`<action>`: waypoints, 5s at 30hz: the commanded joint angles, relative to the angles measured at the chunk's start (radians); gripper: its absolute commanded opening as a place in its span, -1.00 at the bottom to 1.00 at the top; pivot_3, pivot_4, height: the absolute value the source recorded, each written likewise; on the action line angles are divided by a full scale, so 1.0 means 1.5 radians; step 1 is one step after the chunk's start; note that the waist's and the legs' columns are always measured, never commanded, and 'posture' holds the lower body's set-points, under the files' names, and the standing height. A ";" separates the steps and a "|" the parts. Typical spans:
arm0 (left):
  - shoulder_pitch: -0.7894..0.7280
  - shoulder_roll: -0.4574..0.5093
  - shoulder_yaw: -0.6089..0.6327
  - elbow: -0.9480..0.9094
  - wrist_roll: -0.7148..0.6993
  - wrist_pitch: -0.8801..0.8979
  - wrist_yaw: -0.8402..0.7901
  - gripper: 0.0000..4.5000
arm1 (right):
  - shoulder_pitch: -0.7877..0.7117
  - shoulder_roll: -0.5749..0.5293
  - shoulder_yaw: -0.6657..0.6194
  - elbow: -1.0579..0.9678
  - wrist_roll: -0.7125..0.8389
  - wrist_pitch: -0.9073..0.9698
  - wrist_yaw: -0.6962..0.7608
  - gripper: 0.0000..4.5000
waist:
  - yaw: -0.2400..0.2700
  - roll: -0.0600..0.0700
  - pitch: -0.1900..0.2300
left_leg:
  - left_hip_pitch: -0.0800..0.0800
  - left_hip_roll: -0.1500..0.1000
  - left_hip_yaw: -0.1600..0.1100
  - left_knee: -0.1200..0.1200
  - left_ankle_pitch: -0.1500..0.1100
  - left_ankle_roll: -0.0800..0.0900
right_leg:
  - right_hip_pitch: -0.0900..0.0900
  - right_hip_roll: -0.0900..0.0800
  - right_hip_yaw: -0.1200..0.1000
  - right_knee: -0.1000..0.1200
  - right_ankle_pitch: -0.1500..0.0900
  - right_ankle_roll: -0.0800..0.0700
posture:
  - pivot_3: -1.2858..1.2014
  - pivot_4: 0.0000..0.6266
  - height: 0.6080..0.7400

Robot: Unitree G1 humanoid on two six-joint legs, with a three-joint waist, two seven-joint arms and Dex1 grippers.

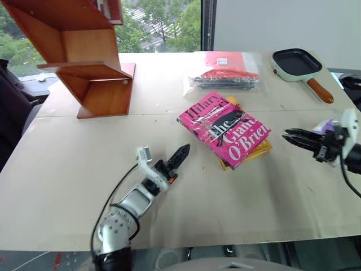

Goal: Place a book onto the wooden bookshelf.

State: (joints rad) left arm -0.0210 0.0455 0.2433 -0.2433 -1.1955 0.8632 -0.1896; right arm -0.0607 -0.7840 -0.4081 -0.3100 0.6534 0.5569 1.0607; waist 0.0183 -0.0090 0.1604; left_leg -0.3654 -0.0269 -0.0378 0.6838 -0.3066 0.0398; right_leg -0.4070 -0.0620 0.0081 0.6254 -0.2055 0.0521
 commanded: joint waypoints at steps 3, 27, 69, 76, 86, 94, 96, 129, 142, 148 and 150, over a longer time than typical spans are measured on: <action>-0.096 -0.001 -0.001 0.120 -0.054 0.050 0.008 1.00 | 0.124 0.004 -0.114 -0.159 0.086 0.048 -0.052 0.50 | -0.001 -0.002 -0.001 | 0.003 -0.001 0.000 0.001 0.000 0.000 | 0.003 0.001 -0.001 0.000 -0.001 -0.002 | 0.03 -0.52 1.00; -0.296 -0.037 0.034 0.402 -0.008 0.135 -0.035 -0.58 | 0.461 0.119 -0.292 -0.432 0.214 -0.013 -0.225 1.00 | 0.006 -0.003 -0.006 | 0.003 -0.002 -0.001 0.000 0.000 0.000 | 0.003 0.000 0.000 0.000 -0.002 0.000 | 0.03 -0.52 1.00; -0.444 0.881 -0.069 -0.132 0.974 -0.394 -0.319 -0.90 | -0.432 0.080 0.135 0.344 0.069 -0.089 0.113 1.00 | -0.003 -0.008 0.010 | -0.022 -0.002 0.002 -0.003 0.002 -0.003 | -0.021 -0.001 -0.001 -0.002 0.000 0.003 | 0.03 -0.52 1.00; -0.374 0.911 0.013 -0.074 0.986 -0.445 -0.357 -0.90 | -0.454 0.110 0.126 0.297 0.107 -0.047 0.105 1.00 | -0.011 -0.008 0.010 | -0.021 -0.002 0.002 -0.001 0.002 -0.003 | -0.021 -0.001 -0.002 0.000 0.000 0.003 | 0.03 -0.52 1.00; -0.296 0.910 0.043 -0.032 0.979 -0.422 -0.430 -0.90 | -0.446 0.134 0.120 0.296 0.100 -0.054 0.089 1.00 | -0.022 -0.007 0.010 | -0.020 -0.002 0.002 0.001 0.002 -0.003 | -0.021 -0.001 -0.001 0.002 0.001 0.003 | 0.03 -0.52 1.00; -0.264 0.968 0.068 0.061 1.034 -0.430 -0.434 -0.90 | -0.450 0.143 0.119 0.307 0.094 -0.060 0.089 1.00 | -0.023 -0.007 0.010 | -0.021 -0.002 0.002 0.001 0.002 -0.003 | -0.022 0.000 -0.001 0.005 0.001 0.004 | 0.03 -0.52 1.00; -0.266 0.985 0.053 0.106 1.032 -0.453 -0.434 -0.90 | -0.454 0.147 0.121 0.311 0.091 -0.063 0.090 1.00 | -0.023 -0.007 0.010 | -0.021 -0.002 0.002 0.001 0.002 -0.003 | -0.022 0.000 -0.001 0.005 0.001 0.003 | 0.03 -0.52 1.00; -0.595 0.884 -0.233 0.303 1.172 -0.405 -0.549 0.95 | -0.497 0.181 0.118 0.336 0.068 -0.093 0.081 1.00 | -0.037 -0.009 0.009 | -0.017 -0.002 0.005 0.003 0.002 -0.002 | -0.021 0.000 0.003 0.011 0.001 0.003 | 0.03 -0.52 1.00; -0.452 0.569 0.073 -0.070 0.890 -0.221 -0.345 0.95 | -0.405 0.139 0.078 0.308 0.062 -0.085 0.043 1.00 | -0.025 -0.009 0.008 | -0.019 -0.003 0.004 0.004 0.002 -0.003 | -0.022 -0.003 0.002 0.011 0.001 0.004 | 0.03 -0.52 1.00; -0.217 0.345 0.111 -0.309 0.701 -0.008 -0.368 0.95 | -0.267 0.080 0.097 0.288 -0.011 -0.141 0.063 1.00 | -0.023 -0.009 0.006 | -0.022 -0.002 0.003 0.010 0.002 -0.002 | -0.022 -0.003 0.001 0.012 0.001 0.004 | 0.03 -0.52 1.00; -0.078 0.282 0.094 -0.316 0.666 -0.051 -0.374 0.95 | -0.214 0.066 0.114 0.333 -0.078 -0.225 0.073 1.00 | -0.024 -0.008 0.004 | -0.019 -0.002 0.004 0.009 0.002 -0.003 | -0.021 -0.003 0.004 0.011 0.001 0.004 | 0.03 -0.52 1.00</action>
State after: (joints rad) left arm -0.2103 0.4988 0.3826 -0.6852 -0.1449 0.8193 -0.7380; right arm -0.4041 -0.6718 -0.2438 0.1651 0.6006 0.3136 1.1519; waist -0.0184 -0.0208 0.1664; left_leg -0.3920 -0.0303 -0.0309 0.6970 -0.3043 0.0360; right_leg -0.4383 -0.0668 0.0156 0.6428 -0.2041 0.0581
